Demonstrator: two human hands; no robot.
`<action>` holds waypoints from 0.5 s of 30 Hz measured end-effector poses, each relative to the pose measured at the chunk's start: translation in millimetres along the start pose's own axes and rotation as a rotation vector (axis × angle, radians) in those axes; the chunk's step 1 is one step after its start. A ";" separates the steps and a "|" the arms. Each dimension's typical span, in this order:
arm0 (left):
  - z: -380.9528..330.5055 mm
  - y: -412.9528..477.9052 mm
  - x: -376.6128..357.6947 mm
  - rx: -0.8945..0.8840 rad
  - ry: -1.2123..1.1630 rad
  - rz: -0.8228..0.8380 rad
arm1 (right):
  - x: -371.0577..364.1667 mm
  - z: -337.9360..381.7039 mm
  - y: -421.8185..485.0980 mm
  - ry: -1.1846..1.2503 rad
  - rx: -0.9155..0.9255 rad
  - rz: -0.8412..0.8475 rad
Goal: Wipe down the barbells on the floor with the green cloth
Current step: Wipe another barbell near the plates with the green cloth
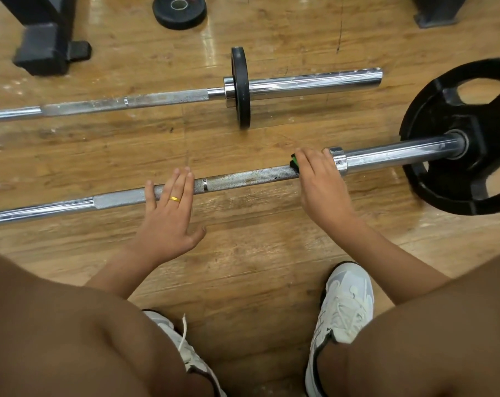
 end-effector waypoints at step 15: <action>-3.3 -18.7 -9.2 -0.025 0.017 -0.055 | -4.1 28.7 -15.0 0.066 0.169 -0.034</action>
Point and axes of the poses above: each hand's wrist, its own y-axis towards the middle knuckle, its own x-axis out of the back of the hand, z = x × y, the point moved 8 cm from there along y, towards the middle knuckle, and after that the axes turned 12 degrees about x, right-handed, at the moved point
